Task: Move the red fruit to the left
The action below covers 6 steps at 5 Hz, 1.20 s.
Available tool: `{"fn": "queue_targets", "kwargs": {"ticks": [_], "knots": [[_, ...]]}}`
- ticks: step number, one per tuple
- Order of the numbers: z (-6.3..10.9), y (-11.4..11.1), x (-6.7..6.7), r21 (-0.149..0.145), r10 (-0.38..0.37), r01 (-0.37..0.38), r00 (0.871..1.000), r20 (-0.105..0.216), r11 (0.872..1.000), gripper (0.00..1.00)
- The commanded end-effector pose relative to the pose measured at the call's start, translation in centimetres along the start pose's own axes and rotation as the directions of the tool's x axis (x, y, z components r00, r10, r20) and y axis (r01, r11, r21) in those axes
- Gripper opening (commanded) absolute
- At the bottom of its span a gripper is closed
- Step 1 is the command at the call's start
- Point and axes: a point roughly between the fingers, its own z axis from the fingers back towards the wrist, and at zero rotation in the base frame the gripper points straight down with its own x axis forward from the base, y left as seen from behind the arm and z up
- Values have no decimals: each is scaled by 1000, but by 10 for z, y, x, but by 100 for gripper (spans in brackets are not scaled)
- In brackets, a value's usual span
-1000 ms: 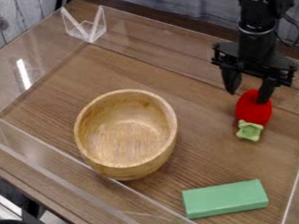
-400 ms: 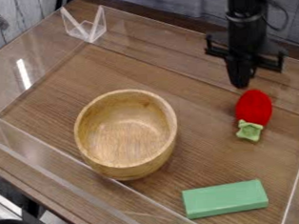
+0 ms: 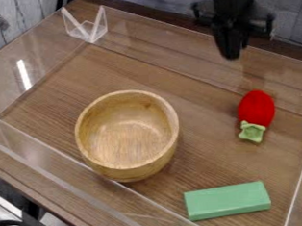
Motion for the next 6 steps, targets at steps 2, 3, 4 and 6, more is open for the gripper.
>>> {"fn": "queue_targets", "kwargs": {"ticks": [2,3,4,6], "knots": [[-8,-21,-3,-10,-66,66,997,26,998,100],[-15,-28,-1,-5,-48,48,999,10,999,100],[-24,-25,-4,-12,-85,85,996,-15,996,100],[-32,-16,-1,-17,-106,105,994,-28,994,100]]}}
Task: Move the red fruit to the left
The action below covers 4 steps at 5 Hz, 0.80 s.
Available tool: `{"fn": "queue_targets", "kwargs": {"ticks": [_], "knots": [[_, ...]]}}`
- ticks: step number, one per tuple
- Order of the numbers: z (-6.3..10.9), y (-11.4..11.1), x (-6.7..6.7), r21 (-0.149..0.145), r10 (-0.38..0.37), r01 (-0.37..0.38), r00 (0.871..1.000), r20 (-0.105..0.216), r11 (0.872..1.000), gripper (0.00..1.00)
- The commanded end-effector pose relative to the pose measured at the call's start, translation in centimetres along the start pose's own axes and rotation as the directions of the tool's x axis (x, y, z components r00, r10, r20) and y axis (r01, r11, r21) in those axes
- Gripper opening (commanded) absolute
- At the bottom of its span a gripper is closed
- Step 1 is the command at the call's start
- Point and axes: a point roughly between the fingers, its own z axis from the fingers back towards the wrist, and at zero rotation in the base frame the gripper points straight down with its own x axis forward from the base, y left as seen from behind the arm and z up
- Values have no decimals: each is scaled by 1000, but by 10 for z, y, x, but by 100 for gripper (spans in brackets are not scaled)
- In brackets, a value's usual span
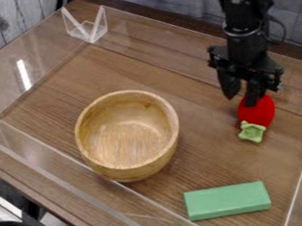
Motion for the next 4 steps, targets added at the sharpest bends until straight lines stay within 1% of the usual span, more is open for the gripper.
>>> {"fn": "queue_targets", "kwargs": {"ticks": [1,2,3,4], "knots": [[21,7,19,4,12,-12,996,84,1000,0],[15,12,21,4,20,-21,996,85,1000,0],[36,17,25,-11,16,-15,993,115,1000,0],[62,22,28,-18,13,-10,988,155,1000,0]]}}
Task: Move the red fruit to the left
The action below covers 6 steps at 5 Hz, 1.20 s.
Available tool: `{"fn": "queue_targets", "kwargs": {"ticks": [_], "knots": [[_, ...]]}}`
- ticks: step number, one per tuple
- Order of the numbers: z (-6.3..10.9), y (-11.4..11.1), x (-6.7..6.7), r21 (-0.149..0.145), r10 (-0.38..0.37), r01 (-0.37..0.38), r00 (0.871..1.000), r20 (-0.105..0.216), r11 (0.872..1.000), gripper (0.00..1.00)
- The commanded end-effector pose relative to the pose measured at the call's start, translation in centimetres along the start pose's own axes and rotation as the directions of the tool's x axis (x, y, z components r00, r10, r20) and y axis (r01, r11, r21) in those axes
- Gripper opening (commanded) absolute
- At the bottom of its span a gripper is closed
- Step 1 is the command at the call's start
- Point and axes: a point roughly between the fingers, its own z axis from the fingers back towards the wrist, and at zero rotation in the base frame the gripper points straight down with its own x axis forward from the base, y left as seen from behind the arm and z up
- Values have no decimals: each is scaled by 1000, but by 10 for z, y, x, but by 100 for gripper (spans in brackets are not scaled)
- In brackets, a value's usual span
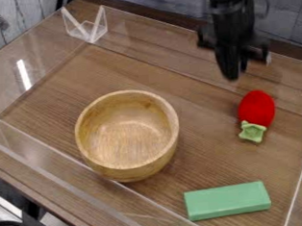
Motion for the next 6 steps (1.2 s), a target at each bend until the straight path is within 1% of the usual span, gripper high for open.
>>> {"fn": "queue_targets", "kwargs": {"ticks": [1,2,3,4,5,6], "knots": [[26,-7,18,6,-5,5,996,91,1000,0],[11,-15,18,-3,-12,12,997,71,1000,100],[-4,-32,8,-1,17,-17,998,61,1000,100],[-18,-42,2,16,66,-67,996,57,998,100],[-26,-36,-2,20,53,-54,998,39,998,0],[-4,-32,-6,14,111,-113,990,87,994,0]]}}
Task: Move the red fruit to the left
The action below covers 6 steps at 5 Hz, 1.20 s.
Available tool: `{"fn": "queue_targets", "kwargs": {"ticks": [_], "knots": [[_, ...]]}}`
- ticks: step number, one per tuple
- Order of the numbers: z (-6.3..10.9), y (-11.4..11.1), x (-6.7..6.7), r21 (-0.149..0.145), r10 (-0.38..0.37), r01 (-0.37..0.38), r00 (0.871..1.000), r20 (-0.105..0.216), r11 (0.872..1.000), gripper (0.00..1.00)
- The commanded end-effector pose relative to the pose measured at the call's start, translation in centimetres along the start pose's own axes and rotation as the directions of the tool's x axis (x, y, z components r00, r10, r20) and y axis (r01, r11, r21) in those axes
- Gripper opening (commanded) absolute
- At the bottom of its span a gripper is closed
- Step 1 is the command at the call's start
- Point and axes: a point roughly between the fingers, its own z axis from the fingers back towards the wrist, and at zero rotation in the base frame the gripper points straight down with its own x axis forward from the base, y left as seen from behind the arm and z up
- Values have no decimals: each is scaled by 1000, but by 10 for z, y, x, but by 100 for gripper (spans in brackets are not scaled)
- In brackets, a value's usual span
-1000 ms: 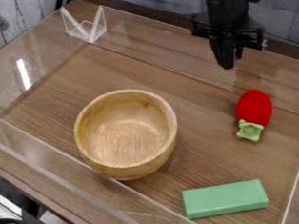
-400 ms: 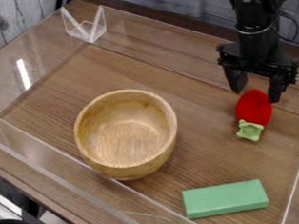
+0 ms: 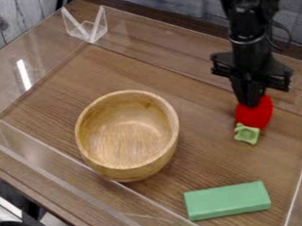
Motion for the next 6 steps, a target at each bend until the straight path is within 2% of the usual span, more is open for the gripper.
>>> {"fn": "queue_targets", "kwargs": {"ticks": [1,2,3,4,5,6], "knots": [[42,0,8,-17,52,-50,992,116,999,0],[72,21,12,-31,88,-84,985,147,996,0],[78,38,12,-25,109,-107,982,153,994,0],[85,31,13,-25,96,-93,983,155,995,0],[75,18,5,-13,59,-57,989,133,998,100],[65,27,-6,-3,10,-10,994,109,1000,100]]}}
